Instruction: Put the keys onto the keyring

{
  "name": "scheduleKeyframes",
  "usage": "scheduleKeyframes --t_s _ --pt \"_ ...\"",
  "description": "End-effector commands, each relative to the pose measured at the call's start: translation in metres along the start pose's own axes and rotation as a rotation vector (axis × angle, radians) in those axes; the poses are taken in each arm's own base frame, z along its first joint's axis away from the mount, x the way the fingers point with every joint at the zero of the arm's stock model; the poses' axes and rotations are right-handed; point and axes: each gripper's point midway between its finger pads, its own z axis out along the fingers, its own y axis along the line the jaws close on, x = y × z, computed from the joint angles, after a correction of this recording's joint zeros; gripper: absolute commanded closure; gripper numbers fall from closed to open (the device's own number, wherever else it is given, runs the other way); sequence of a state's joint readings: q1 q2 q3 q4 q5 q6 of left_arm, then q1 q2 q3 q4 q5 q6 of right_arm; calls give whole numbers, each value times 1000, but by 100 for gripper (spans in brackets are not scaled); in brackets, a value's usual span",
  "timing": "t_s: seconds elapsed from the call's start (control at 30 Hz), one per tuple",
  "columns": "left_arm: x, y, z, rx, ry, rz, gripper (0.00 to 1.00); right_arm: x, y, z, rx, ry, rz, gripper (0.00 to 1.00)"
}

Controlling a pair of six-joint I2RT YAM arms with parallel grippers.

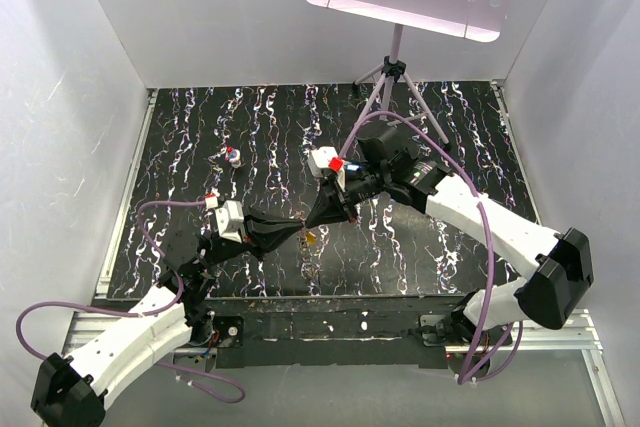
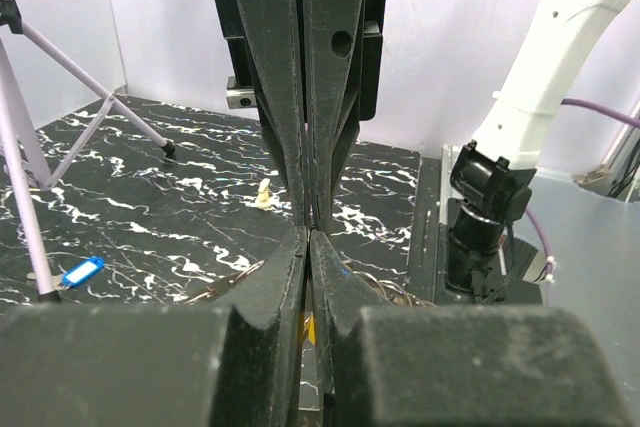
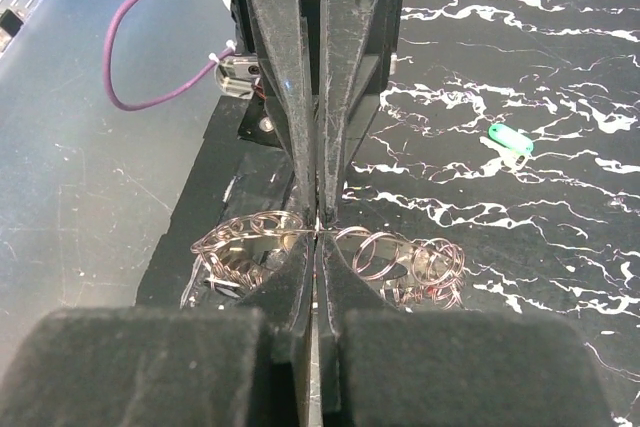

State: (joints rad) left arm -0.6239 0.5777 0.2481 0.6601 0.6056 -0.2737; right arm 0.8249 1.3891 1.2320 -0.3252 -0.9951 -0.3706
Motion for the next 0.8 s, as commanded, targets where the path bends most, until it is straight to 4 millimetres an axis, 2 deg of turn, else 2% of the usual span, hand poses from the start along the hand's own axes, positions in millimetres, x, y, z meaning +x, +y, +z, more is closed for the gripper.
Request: scheduleKeyframes --t_s 0.0,0.17,0.3,0.4,0.43,0.47,0.63,0.77 --pt "-11 -1 0 -15 -35 -10 87 -15 2 -6 18 28 -68 99" --pt "-13 2 -4 -72 38 -83 49 6 13 -25 13 184 -96 99" --pt "-12 6 -5 -137 124 -176 28 18 19 -47 -29 326 -66 99" --pt "-7 5 -1 -141 193 -258 20 25 25 -59 -87 415 34 99" --pt "-4 3 1 -124 216 -280 9 26 25 -62 -101 426 45 99" --pt "-3 2 5 -104 230 -297 2 28 26 -64 -110 435 65 99" --pt "-7 -1 20 -42 214 -380 2 30 26 -66 -125 422 118 99" --pt "-6 3 30 -15 221 -491 8 31 29 -64 -169 407 188 99"
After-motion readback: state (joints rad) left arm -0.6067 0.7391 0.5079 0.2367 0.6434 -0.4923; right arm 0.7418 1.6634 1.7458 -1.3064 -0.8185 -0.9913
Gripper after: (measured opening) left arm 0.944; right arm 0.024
